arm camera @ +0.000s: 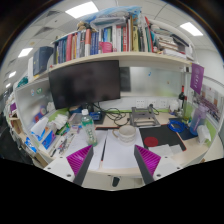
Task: Pour water
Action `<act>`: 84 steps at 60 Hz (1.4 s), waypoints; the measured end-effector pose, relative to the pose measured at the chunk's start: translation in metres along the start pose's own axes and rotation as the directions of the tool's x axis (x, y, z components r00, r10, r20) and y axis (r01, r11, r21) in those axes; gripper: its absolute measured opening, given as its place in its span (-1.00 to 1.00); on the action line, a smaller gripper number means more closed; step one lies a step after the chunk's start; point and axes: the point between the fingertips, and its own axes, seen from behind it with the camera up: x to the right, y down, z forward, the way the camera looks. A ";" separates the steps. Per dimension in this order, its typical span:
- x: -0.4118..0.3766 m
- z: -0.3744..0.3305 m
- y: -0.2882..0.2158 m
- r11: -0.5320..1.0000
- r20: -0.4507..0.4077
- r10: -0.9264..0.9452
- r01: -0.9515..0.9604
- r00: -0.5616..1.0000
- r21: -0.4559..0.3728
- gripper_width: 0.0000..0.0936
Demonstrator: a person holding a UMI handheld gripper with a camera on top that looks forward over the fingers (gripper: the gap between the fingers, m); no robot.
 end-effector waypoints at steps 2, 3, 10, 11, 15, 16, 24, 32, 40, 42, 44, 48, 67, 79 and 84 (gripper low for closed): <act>-0.015 0.004 0.001 1.000 0.009 -0.001 0.001 1.000 0.022 0.84; -0.021 0.007 0.002 1.000 0.017 -0.007 0.007 1.000 0.030 0.84; -0.051 0.050 0.017 0.995 0.051 -0.092 0.090 0.994 0.036 0.84; -0.057 0.058 0.020 0.995 0.056 -0.099 0.097 0.994 0.040 0.84; -0.078 0.091 0.025 0.993 0.072 -0.105 0.101 0.992 0.060 0.83; -0.083 0.100 0.026 0.993 0.073 -0.102 0.098 0.992 0.063 0.84; -0.106 0.173 0.030 0.993 0.041 -0.096 0.093 0.994 0.078 0.83; -0.120 0.235 0.027 0.990 -0.013 -0.096 0.097 0.995 0.100 0.84; -0.120 0.274 0.015 0.983 -0.070 -0.115 0.124 0.991 0.134 0.82; -0.121 0.281 0.014 0.983 -0.079 -0.114 0.125 0.990 0.137 0.75; -0.121 0.289 0.014 0.983 -0.083 -0.108 0.118 0.991 0.139 0.62; -0.120 0.302 0.016 0.985 -0.094 -0.100 0.112 0.991 0.134 0.18; -0.117 0.314 0.004 0.976 -0.087 -0.040 0.057 0.995 0.209 -0.24; -0.123 0.305 -0.020 0.981 -0.008 0.113 -0.110 0.994 0.161 -0.35; -0.128 0.295 -0.038 0.928 0.091 0.349 -0.357 0.933 0.107 -0.34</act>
